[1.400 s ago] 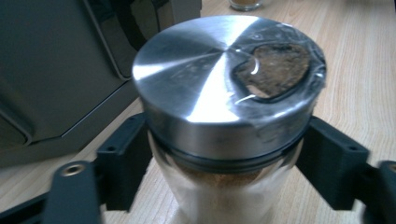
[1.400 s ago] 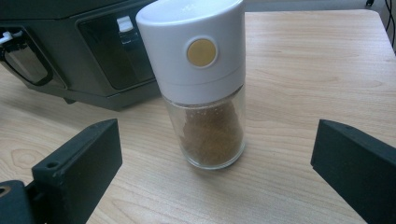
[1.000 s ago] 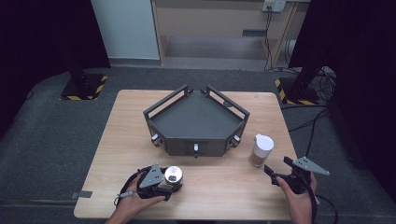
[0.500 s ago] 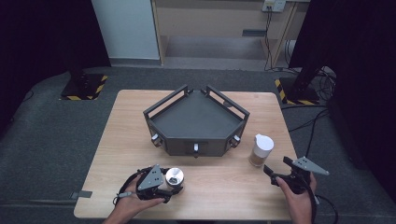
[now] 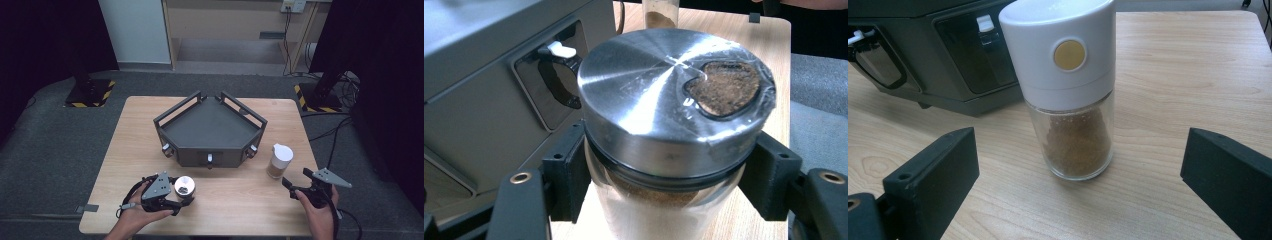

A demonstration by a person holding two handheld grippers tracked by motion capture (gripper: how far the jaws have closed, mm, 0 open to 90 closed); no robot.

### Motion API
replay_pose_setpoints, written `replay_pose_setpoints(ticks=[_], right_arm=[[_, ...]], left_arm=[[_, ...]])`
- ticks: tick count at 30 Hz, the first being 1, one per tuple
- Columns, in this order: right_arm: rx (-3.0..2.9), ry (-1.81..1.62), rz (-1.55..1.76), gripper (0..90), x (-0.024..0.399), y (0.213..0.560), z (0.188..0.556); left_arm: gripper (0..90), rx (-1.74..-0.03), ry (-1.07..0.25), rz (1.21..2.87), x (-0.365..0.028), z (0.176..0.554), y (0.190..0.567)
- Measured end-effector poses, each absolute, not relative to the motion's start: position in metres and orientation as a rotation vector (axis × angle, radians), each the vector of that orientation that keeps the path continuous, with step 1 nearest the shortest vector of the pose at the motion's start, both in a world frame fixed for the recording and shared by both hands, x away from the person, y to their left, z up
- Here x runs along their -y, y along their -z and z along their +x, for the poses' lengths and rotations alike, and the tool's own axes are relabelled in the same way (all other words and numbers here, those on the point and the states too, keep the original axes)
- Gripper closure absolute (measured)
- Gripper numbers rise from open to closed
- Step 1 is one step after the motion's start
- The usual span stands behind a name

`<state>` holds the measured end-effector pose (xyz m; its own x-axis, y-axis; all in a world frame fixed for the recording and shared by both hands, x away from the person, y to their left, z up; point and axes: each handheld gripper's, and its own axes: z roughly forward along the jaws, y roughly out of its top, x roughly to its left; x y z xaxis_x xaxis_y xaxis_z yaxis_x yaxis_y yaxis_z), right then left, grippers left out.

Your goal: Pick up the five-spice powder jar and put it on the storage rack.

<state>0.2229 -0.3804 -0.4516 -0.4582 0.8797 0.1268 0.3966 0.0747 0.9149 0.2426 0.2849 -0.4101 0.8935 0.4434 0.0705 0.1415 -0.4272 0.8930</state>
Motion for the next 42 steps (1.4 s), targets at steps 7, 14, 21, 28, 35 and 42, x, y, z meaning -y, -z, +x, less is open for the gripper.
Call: replay_pose_setpoints(ticks=[7, 14, 21, 28, 35, 42], right_arm=[[-1.891, -1.369, 1.261, 2.5, 0.381, 0.451, 0.222], [-1.892, -1.370, 1.263, 2.5, 0.381, 0.451, 0.222], [-1.892, -1.371, 1.263, 2.5, 0.382, 0.451, 0.222], [-1.895, -1.370, 1.263, 2.5, 0.381, 0.451, 0.222], [-1.895, -1.369, 1.263, 2.6, 0.381, 0.451, 0.222], [-1.898, -1.368, 1.261, 2.5, 0.381, 0.451, 0.223]], left_arm=[[30.0, -0.395, -0.371, 2.028, -0.279, 0.251, 0.388], [30.0, -0.378, -0.371, 2.011, -0.274, 0.259, 0.368], [30.0, -0.364, -0.366, 2.002, -0.271, 0.267, 0.352], [30.0, -0.359, -0.360, 2.003, -0.269, 0.274, 0.341], [30.0, -0.348, -0.369, 2.008, -0.268, 0.280, 0.330], [30.0, -0.348, -0.377, 2.020, -0.268, 0.288, 0.316]])
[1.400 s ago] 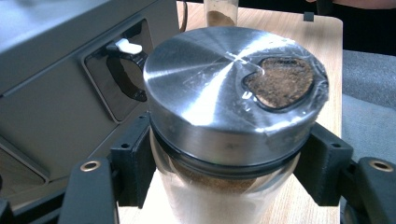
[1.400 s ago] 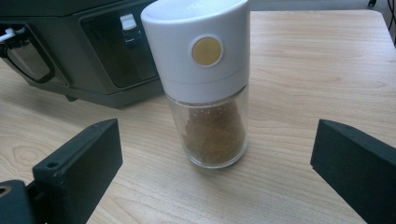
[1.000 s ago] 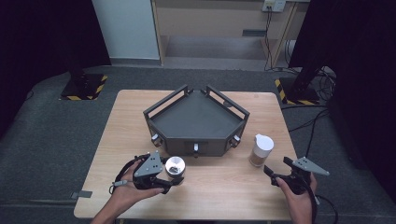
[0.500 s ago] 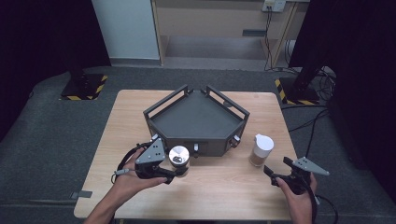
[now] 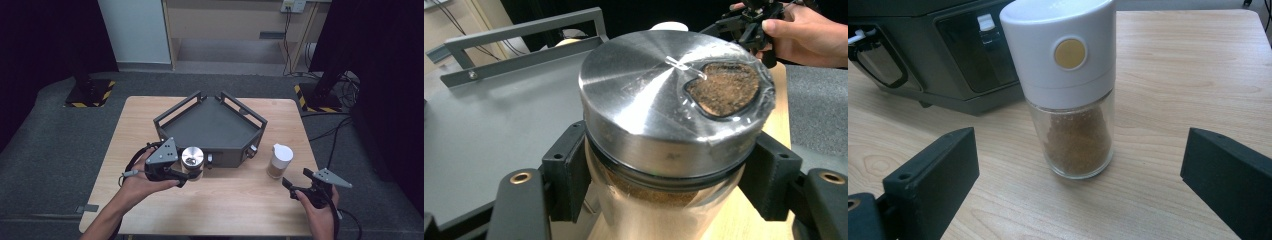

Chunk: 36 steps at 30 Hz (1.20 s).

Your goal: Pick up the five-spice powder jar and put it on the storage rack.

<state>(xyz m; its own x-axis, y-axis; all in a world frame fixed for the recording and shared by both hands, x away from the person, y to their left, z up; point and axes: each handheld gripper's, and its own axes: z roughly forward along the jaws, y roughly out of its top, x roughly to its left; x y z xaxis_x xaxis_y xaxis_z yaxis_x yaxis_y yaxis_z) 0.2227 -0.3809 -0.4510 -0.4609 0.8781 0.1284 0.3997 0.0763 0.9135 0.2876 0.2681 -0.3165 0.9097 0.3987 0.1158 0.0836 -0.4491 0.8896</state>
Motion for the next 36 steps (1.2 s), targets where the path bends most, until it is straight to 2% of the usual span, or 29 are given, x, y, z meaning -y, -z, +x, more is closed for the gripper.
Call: replay_pose_setpoints(ticks=[18, 36], right_arm=[[-1.901, -1.366, 1.263, 2.6, 0.381, 0.451, 0.223], [-1.907, -1.367, 1.262, 2.5, 0.381, 0.451, 0.223]], left_arm=[[30.0, -0.395, -0.430, 1.995, -0.271, 0.317, 0.291], [30.0, -0.472, -0.486, 1.959, -0.263, 0.354, 0.299]])
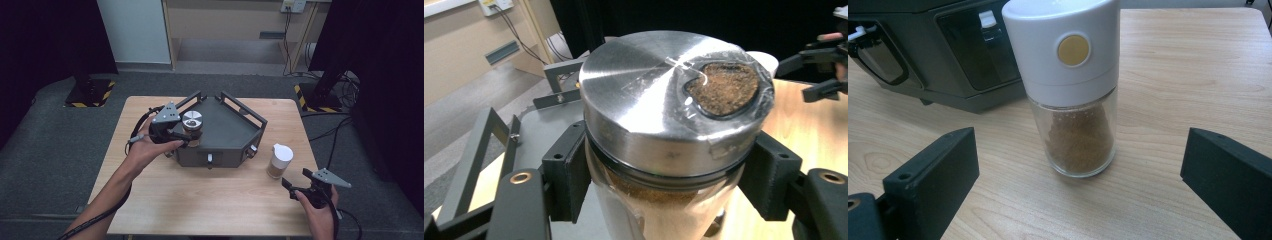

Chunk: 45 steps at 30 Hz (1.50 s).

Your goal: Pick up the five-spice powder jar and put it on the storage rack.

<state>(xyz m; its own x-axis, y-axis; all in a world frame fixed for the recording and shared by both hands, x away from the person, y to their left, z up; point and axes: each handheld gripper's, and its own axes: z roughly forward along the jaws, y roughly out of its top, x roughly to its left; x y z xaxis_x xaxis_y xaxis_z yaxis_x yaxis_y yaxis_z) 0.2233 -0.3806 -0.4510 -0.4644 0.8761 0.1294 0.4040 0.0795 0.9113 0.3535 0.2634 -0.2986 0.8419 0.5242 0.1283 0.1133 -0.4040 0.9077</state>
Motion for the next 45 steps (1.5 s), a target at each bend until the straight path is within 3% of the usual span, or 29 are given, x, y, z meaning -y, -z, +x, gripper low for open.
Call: replay_pose_setpoints(ticks=[45], right_arm=[[-1.908, -1.363, 1.268, 2.5, 0.382, 0.452, 0.222]], left_arm=[[29.9, -0.561, -0.494, 1.926, -0.267, 0.385, 0.345]])
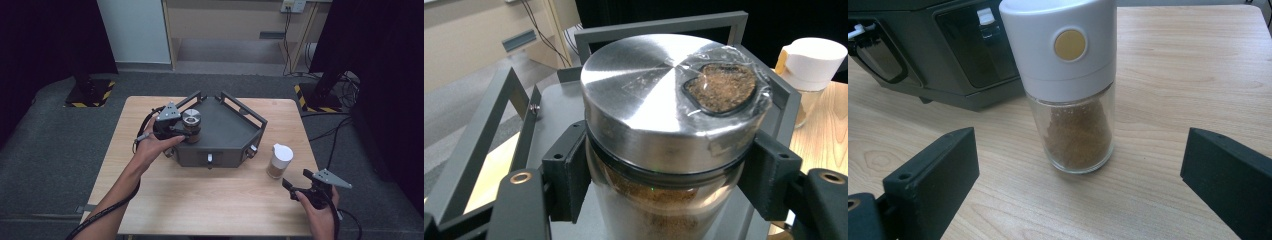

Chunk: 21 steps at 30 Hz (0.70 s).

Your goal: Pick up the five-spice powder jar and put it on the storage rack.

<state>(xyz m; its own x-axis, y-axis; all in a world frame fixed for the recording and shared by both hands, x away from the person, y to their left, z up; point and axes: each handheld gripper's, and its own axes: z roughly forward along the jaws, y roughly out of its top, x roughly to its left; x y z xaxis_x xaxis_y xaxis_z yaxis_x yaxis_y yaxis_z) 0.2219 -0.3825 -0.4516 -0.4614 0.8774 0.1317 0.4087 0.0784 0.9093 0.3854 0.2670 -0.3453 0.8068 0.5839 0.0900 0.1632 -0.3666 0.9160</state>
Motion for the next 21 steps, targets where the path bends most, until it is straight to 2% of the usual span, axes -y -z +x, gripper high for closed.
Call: replay_pose_setpoints(ticks=[21], right_arm=[[-1.913, -1.365, 1.265, 2.5, 0.3821, 0.4516, 0.2219]], left_arm=[[29.8, -0.610, -0.444, 1.921, -0.2727, 0.3934, 0.3472]])
